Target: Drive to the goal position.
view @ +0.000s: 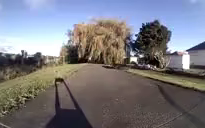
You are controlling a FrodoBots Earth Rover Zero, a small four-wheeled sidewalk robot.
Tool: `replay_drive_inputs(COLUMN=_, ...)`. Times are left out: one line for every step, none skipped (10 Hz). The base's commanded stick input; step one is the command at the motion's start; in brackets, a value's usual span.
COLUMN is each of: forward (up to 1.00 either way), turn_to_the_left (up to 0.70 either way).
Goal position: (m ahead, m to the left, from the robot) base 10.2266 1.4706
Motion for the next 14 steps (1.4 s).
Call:
replay_drive_inputs(forward=1.0, turn_to_the_left=0.0)
replay_drive_inputs(forward=1.0, turn_to_the_left=0.0)
replay_drive_inputs(forward=1.0, turn_to_the_left=0.0)
replay_drive_inputs(forward=1.0, turn_to_the_left=0.0)
replay_drive_inputs(forward=1.0, turn_to_the_left=0.0)
replay_drive_inputs(forward=1.0, turn_to_the_left=0.0)
replay_drive_inputs(forward=1.0, turn_to_the_left=0.0)
replay_drive_inputs(forward=1.0, turn_to_the_left=0.0)
replay_drive_inputs(forward=0.0, turn_to_the_left=0.0)
replay_drive_inputs(forward=0.0, turn_to_the_left=0.0)
replay_drive_inputs(forward=0.0, turn_to_the_left=0.0)
replay_drive_inputs(forward=0.0, turn_to_the_left=0.0)
replay_drive_inputs(forward=0.0, turn_to_the_left=0.0)
replay_drive_inputs(forward=0.0, turn_to_the_left=0.0)
